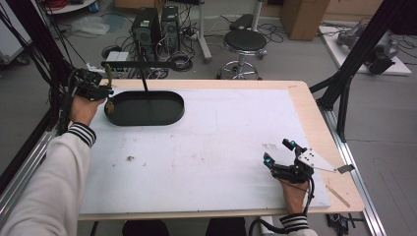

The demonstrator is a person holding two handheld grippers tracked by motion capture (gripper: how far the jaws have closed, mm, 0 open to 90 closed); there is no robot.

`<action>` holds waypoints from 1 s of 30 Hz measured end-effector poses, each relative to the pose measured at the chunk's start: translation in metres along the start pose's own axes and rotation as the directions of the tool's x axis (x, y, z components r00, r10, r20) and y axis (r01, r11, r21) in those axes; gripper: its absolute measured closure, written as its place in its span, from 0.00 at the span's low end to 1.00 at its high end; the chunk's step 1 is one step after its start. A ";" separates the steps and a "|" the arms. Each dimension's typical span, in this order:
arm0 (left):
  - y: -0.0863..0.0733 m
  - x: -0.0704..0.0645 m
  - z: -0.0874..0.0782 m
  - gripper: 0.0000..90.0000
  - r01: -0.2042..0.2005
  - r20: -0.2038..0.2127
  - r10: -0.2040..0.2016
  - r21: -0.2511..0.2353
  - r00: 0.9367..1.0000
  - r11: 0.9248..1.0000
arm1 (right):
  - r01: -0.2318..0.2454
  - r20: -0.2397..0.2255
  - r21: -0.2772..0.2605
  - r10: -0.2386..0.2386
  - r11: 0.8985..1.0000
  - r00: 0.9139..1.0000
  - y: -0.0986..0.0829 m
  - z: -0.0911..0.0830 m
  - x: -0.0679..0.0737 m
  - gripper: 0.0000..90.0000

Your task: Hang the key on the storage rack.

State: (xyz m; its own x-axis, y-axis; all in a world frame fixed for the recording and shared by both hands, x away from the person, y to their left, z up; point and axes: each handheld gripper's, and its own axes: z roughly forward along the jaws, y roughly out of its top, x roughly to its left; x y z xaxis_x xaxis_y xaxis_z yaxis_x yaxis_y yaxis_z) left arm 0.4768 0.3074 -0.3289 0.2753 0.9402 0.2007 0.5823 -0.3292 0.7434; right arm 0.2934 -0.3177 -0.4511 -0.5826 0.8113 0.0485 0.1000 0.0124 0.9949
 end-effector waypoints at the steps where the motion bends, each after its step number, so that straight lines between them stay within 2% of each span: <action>1: 0.000 0.000 0.000 0.86 0.001 0.000 -0.001 0.000 1.000 1.000 | -0.004 -0.001 0.003 0.004 1.000 1.000 0.000 0.000 0.000 0.08; 9: -0.003 0.006 0.008 0.86 0.040 0.015 -0.040 0.000 0.999 0.999 | -0.003 0.000 0.001 0.003 1.000 1.000 0.000 0.000 0.000 0.08; 12: -0.004 0.008 0.010 0.86 0.043 0.020 -0.042 -0.007 0.999 0.999 | 0.003 0.001 -0.001 -0.003 1.000 1.000 0.000 0.000 0.000 0.08; 15: -0.005 0.010 0.011 0.84 0.059 0.046 -0.057 -0.025 0.997 0.998 | 0.000 -0.001 0.001 0.000 1.000 1.000 0.000 0.000 0.000 0.08; 16: -0.007 0.012 0.012 0.80 0.060 0.060 -0.057 -0.038 0.997 0.997 | 0.001 0.000 0.001 -0.001 1.000 1.000 0.000 0.000 0.000 0.08; 18: -0.009 0.014 0.015 0.50 0.077 0.090 -0.073 -0.043 0.993 0.996 | 0.000 0.000 0.001 0.000 1.000 1.000 0.000 0.000 0.000 0.08; 19: -0.010 0.015 0.015 0.40 0.081 0.098 -0.076 -0.046 0.992 0.996 | -0.003 0.001 0.002 0.003 1.000 1.000 0.000 0.000 0.000 0.08; 20: -0.011 0.015 0.015 0.32 0.081 0.098 -0.075 -0.058 0.992 0.995 | 0.003 0.000 0.000 -0.003 1.000 1.000 0.000 0.000 0.000 0.08; 22: -0.016 0.015 0.011 0.20 0.089 0.141 -0.075 -0.096 0.987 0.991 | 0.005 0.001 0.002 -0.005 1.000 1.000 0.000 0.000 0.001 0.08; 24: -0.023 0.014 0.003 0.13 0.106 0.199 -0.069 -0.186 0.978 0.977 | 0.007 0.001 0.002 -0.007 1.000 1.000 0.000 0.000 0.001 0.08; 26: -0.031 0.013 -0.007 0.06 0.117 0.259 -0.045 -0.272 0.965 0.955 | 0.005 -0.001 0.001 -0.005 1.000 1.000 0.000 0.000 0.001 0.08; 27: -0.036 0.012 -0.014 0.03 0.127 0.285 -0.036 -0.308 0.958 0.943 | 0.006 -0.002 0.000 -0.006 1.000 1.000 0.000 0.000 0.001 0.08; 28: -0.042 0.010 -0.022 0.02 0.134 0.304 -0.023 -0.352 0.953 0.926 | 0.010 -0.001 0.001 -0.010 1.000 1.000 0.000 0.001 0.001 0.08; 29: -0.048 0.006 -0.029 0.02 0.137 0.304 -0.011 -0.395 0.953 0.908 | 0.009 -0.001 0.008 -0.009 1.000 1.000 0.000 0.001 0.001 0.08; 30: -0.054 0.003 -0.036 0.02 0.130 0.317 0.013 -0.426 0.949 0.895 | 0.017 -0.002 0.009 -0.017 1.000 1.000 0.000 0.001 0.001 0.08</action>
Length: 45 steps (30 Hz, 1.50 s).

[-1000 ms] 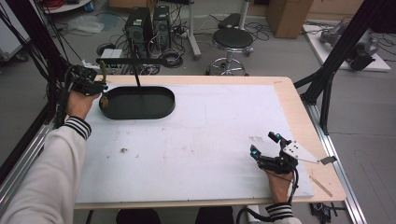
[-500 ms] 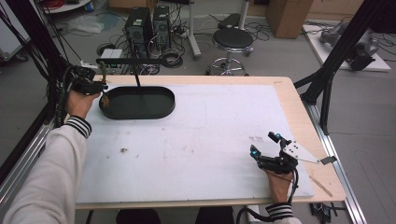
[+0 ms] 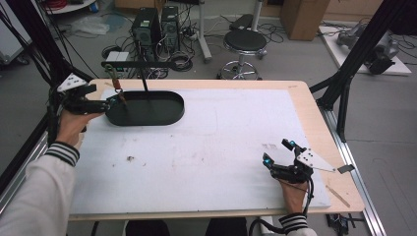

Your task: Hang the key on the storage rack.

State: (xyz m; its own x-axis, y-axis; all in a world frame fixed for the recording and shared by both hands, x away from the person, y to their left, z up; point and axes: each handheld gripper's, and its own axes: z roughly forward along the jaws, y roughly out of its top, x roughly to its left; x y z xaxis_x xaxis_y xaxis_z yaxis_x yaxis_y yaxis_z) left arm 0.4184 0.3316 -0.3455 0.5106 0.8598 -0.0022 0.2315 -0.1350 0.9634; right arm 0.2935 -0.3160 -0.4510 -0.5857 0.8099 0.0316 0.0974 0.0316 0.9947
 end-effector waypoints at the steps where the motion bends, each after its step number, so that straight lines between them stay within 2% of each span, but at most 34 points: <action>1: -0.002 -0.003 -0.005 0.02 -0.007 0.012 0.007 -0.009 1.000 1.000 | 0.003 0.001 0.006 -0.003 1.000 1.000 0.000 0.000 0.000 0.08; 3: -0.007 -0.012 -0.019 0.02 -0.012 0.038 0.014 -0.038 0.999 0.999 | 0.002 0.002 0.010 -0.002 1.000 1.000 0.000 0.001 0.000 0.08; 7: -0.019 -0.030 -0.038 0.02 -0.030 0.051 0.035 -0.111 0.998 0.993 | -0.006 0.002 0.010 0.006 1.000 1.000 0.000 0.001 0.000 0.08; 15: -0.051 -0.059 -0.057 0.02 0.012 0.112 0.010 -0.194 0.994 0.981 | -0.002 0.002 0.005 0.002 1.000 1.000 0.000 0.001 0.000 0.08; 20: -0.074 -0.070 -0.063 0.02 0.032 0.114 -0.008 -0.209 0.993 0.977 | -0.006 0.003 -0.006 0.006 1.000 1.000 0.000 -0.001 0.001 0.08; 26: -0.101 -0.083 -0.068 0.02 0.025 0.105 0.000 -0.238 0.994 0.971 | 0.006 0.007 -0.017 -0.006 1.000 1.000 0.000 -0.001 0.000 0.08; 29: -0.111 -0.090 -0.071 0.02 0.020 0.107 0.009 -0.264 0.994 0.964 | 0.008 0.007 -0.017 -0.008 1.000 1.000 0.000 -0.001 0.000 0.08; 32: -0.119 -0.096 -0.073 0.02 -0.004 0.096 0.032 -0.284 0.995 0.959 | 0.005 0.007 -0.014 -0.005 1.000 1.000 0.000 -0.001 0.000 0.08; 38: -0.132 -0.097 -0.073 0.02 0.006 0.102 0.021 -0.262 0.995 0.965 | -0.001 0.008 -0.011 0.001 1.000 1.000 -0.001 -0.001 0.002 0.08; 39: -0.133 -0.097 -0.075 0.02 0.011 0.099 0.018 -0.283 0.995 0.959 | -0.001 0.008 -0.011 0.001 1.000 1.000 -0.001 -0.001 0.002 0.08; 41: -0.133 -0.097 -0.075 0.02 0.013 0.098 0.016 -0.289 0.995 0.957 | -0.001 0.008 -0.011 0.001 1.000 1.000 -0.001 -0.001 0.002 0.08; 43: -0.133 -0.098 -0.075 0.02 -0.004 0.089 0.030 -0.283 0.996 0.959 | 0.002 0.006 -0.011 -0.002 1.000 1.000 -0.001 -0.002 0.001 0.08; 45: -0.133 -0.098 -0.075 0.02 -0.003 0.084 0.028 -0.283 0.996 0.959 | 0.011 0.009 -0.019 -0.011 1.000 1.000 -0.001 -0.001 0.001 0.08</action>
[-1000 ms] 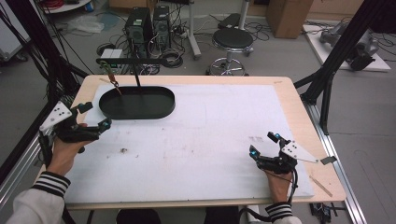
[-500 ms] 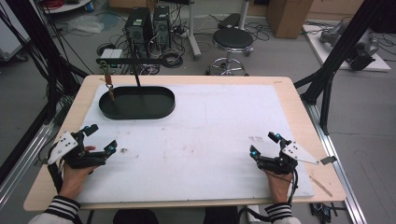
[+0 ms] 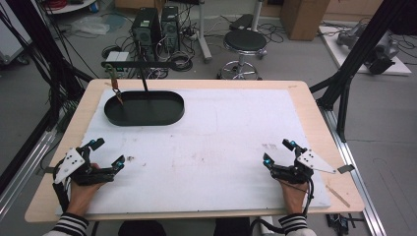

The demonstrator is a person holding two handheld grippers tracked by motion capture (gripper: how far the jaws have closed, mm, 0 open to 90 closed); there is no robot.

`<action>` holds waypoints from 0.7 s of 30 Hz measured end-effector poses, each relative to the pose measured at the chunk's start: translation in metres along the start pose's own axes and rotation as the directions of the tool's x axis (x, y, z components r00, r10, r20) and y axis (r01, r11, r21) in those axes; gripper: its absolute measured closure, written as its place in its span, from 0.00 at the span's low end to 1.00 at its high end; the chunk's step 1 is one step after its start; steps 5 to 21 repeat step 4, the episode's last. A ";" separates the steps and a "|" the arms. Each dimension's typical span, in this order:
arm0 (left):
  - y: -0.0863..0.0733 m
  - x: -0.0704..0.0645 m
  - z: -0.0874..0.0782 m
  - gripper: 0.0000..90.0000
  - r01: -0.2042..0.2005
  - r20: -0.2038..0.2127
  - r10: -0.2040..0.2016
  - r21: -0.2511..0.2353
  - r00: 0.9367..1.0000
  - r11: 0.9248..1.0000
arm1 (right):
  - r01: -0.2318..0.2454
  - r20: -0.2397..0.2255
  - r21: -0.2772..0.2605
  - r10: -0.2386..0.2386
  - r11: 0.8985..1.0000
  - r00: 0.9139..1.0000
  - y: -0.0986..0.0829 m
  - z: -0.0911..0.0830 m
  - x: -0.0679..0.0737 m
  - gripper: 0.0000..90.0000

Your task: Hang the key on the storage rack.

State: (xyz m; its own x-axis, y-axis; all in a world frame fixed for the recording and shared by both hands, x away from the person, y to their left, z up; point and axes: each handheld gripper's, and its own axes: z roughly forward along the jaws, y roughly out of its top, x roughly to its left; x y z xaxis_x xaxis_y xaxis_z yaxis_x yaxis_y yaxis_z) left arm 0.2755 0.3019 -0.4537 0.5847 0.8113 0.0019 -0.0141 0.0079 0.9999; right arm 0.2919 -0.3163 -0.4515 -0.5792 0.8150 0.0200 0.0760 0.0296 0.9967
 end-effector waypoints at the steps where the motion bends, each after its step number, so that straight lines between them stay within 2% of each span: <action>1: 0.000 0.000 0.000 0.02 0.008 -0.001 -0.008 -0.007 1.000 1.000 | -0.004 0.002 -0.001 0.004 1.000 1.000 0.000 0.000 0.000 0.08; 4: 0.000 -0.001 -0.001 0.02 -0.004 -0.003 0.004 -0.012 1.000 1.000 | -0.004 0.003 -0.002 0.004 1.000 1.000 0.000 0.000 0.000 0.08; 21: 0.000 -0.001 -0.001 0.02 -0.004 -0.003 0.004 -0.012 1.000 1.000 | -0.004 0.003 -0.002 0.004 1.000 1.000 0.000 0.000 0.000 0.08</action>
